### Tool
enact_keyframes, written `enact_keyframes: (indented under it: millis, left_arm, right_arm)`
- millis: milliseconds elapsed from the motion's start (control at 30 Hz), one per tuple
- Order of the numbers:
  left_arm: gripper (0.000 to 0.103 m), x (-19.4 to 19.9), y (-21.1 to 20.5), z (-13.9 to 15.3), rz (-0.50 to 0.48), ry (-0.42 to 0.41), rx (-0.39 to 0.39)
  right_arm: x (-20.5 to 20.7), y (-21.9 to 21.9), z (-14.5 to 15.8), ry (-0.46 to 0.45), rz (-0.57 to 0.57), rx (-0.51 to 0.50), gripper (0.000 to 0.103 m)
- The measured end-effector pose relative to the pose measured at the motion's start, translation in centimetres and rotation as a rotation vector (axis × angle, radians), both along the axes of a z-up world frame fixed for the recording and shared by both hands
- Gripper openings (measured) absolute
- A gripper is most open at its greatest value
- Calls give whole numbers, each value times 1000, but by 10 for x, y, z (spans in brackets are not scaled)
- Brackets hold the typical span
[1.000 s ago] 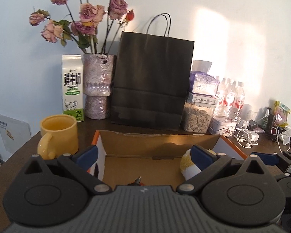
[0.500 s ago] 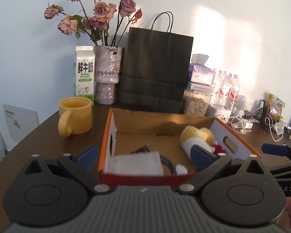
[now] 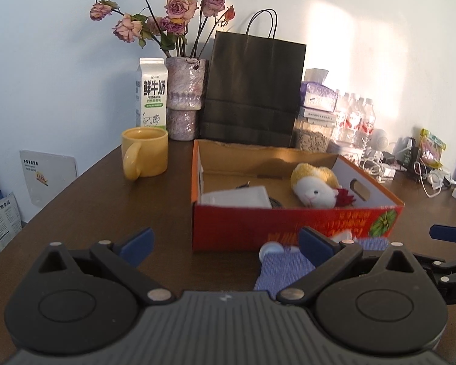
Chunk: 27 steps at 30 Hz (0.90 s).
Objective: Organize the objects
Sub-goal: 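Withdraw both tools and move the right tool to the purple cloth pouch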
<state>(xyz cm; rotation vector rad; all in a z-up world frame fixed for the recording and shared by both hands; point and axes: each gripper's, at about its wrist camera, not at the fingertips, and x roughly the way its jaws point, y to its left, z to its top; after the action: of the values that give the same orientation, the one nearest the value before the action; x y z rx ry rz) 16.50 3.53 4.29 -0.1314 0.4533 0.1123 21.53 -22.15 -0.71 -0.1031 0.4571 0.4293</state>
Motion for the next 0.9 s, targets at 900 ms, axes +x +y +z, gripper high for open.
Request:
enact_keyframes:
  millis: [900]
  left_arm:
    - [103,-64,29,-24,33,87,-11]
  right_arm:
    - [-8,22,-25,181,318,-87,103]
